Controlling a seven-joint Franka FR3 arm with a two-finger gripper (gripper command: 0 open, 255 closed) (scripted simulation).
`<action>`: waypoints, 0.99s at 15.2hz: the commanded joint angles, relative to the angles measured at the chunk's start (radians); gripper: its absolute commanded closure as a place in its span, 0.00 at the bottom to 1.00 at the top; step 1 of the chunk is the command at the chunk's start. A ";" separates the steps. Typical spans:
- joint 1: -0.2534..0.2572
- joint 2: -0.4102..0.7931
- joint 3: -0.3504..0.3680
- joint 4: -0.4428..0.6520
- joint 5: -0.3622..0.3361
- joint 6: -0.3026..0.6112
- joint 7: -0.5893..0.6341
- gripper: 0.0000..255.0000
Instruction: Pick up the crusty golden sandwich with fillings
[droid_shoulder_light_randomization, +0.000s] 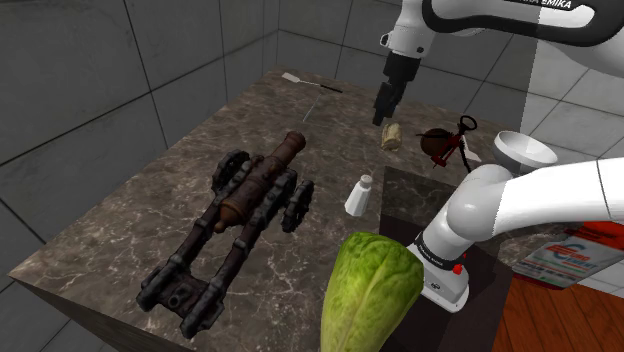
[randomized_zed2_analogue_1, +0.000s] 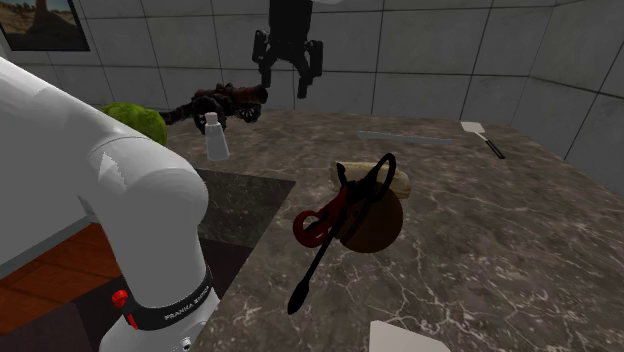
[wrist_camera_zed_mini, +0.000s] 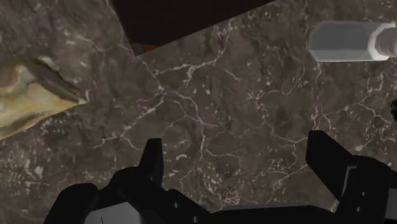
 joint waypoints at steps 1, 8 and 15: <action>0.000 0.000 0.000 0.000 0.000 0.000 0.000 0.00; -0.236 0.016 -0.004 -0.129 0.033 0.217 0.421 0.00; -0.487 -0.069 0.012 -0.320 0.050 0.401 0.845 0.00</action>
